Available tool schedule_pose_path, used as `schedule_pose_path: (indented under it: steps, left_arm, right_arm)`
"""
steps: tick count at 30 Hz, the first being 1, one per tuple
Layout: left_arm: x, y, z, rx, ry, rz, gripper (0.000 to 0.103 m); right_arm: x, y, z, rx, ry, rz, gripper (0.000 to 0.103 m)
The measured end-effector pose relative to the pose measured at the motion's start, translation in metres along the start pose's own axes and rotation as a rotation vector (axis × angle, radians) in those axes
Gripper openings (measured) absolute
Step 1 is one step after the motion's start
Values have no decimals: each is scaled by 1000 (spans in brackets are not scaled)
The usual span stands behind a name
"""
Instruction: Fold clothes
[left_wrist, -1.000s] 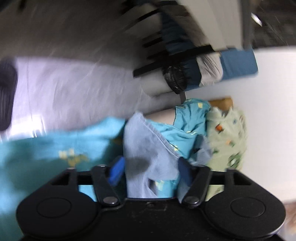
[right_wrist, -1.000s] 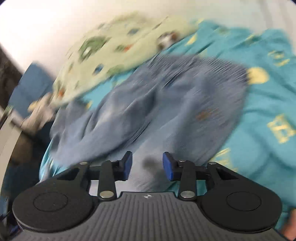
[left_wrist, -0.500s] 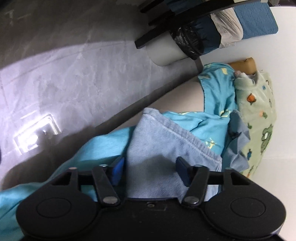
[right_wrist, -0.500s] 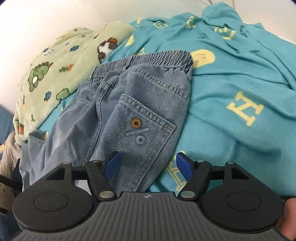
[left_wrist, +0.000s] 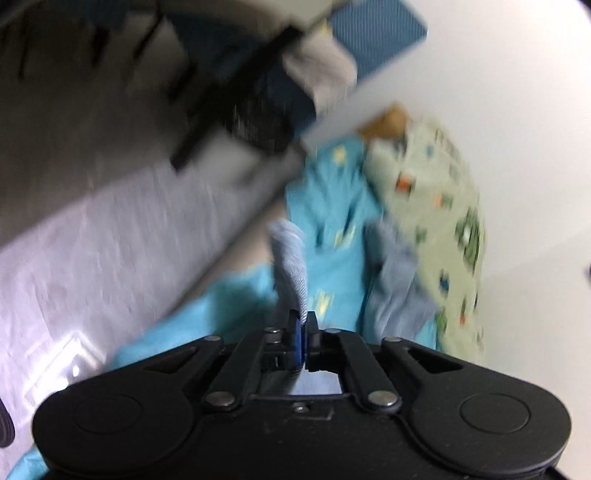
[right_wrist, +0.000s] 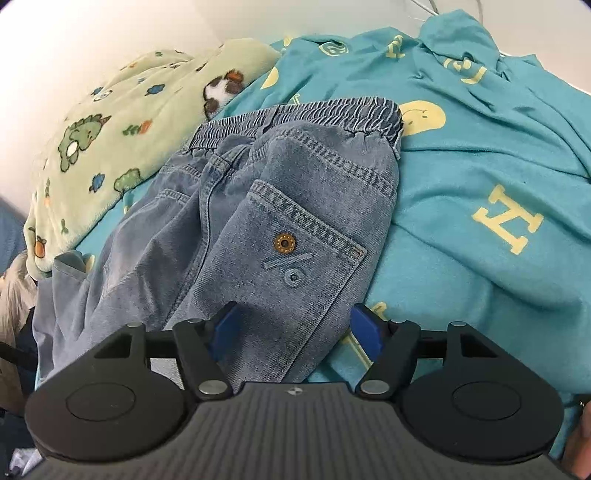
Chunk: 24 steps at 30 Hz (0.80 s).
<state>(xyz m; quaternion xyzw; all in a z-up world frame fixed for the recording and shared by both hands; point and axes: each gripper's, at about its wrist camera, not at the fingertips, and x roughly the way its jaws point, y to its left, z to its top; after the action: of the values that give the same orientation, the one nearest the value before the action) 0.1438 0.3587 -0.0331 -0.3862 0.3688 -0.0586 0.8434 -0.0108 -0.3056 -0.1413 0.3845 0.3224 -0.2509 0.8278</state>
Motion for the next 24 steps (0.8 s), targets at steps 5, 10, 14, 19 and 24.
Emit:
schedule_pose_path:
  steps: [5,10,14,19,24]
  left_arm:
    - [-66,1,2,-80,-245,58,1]
    - [-91,66,-35,-262,-276,248,1]
    - [-78,130,-74,-445,-160,373,1]
    - [-81,139,-97,-454,-127,382,6]
    - [-101,107,-96,-319,-126,391,34]
  right_arm:
    - [-4,-4,1,17,-9,11,69]
    - [-7,-10,3,59,-12,27,69]
    - [-9,-17,6,99,-11,41,69]
    - [-19,-38,14,247,9,101,69]
    - [-34,-53,25,340,-37,140,70]
